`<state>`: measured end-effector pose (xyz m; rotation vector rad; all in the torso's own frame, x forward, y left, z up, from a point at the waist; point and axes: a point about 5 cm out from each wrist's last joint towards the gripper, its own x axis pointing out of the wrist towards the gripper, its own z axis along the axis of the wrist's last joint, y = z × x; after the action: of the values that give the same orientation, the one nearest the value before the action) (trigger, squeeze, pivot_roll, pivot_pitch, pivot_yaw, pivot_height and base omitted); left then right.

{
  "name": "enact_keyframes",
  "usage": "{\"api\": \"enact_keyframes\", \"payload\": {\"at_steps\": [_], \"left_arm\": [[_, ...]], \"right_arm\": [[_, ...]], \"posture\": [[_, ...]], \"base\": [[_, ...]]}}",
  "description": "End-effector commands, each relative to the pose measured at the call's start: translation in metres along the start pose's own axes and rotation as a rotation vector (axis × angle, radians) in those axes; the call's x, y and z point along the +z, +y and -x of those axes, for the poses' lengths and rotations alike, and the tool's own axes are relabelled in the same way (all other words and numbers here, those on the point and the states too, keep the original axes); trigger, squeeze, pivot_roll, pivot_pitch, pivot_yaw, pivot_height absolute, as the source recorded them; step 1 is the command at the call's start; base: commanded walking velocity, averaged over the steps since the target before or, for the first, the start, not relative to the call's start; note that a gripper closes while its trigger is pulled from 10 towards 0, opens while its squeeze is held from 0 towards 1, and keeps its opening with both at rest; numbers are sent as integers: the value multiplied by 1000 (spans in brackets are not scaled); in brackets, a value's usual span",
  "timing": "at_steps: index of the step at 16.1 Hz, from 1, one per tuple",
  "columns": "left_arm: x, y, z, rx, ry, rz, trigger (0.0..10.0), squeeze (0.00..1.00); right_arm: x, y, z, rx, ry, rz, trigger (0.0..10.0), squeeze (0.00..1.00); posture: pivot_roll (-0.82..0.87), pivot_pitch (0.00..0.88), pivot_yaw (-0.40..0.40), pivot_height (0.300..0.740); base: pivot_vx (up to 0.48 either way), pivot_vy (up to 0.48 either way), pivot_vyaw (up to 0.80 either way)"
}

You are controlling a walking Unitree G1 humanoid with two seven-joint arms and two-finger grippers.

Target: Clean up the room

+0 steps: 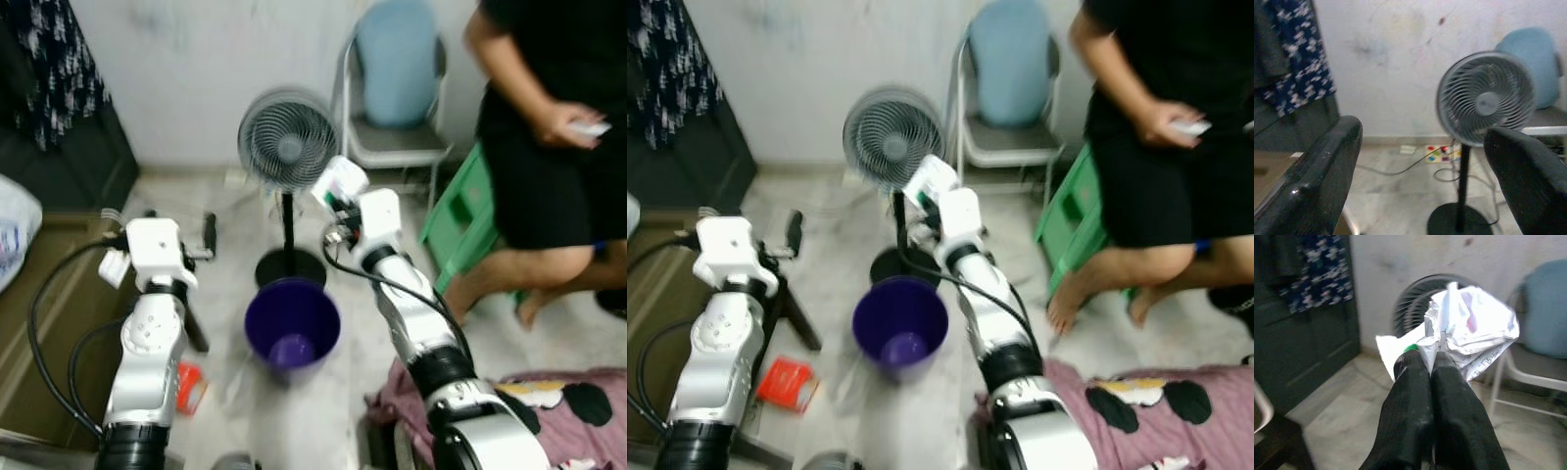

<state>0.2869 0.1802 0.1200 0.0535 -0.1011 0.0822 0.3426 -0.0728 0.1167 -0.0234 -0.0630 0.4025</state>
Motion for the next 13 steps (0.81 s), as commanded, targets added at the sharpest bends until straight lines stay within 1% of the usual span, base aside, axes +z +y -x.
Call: {"api": "enact_keyframes", "payload": {"at_steps": [1,11,13], "left_arm": [[-1,2,0,4,10,-7,10000,0],[1,-1,-2,-16,-1,-5,10000,0],[1,-1,-2,-19,-3,-4,10000,0]], "right_arm": [[3,1,-2,5,-12,15,10000,0],[3,1,-3,3,-10,14,10000,0],[3,0,-3,-2,-9,3,10000,0]], "posture": [[96,0,-5,740],[93,0,-4,740],[92,0,-4,740]], "base": [[0,0,0],[0,0,800],[0,0,0]]}}
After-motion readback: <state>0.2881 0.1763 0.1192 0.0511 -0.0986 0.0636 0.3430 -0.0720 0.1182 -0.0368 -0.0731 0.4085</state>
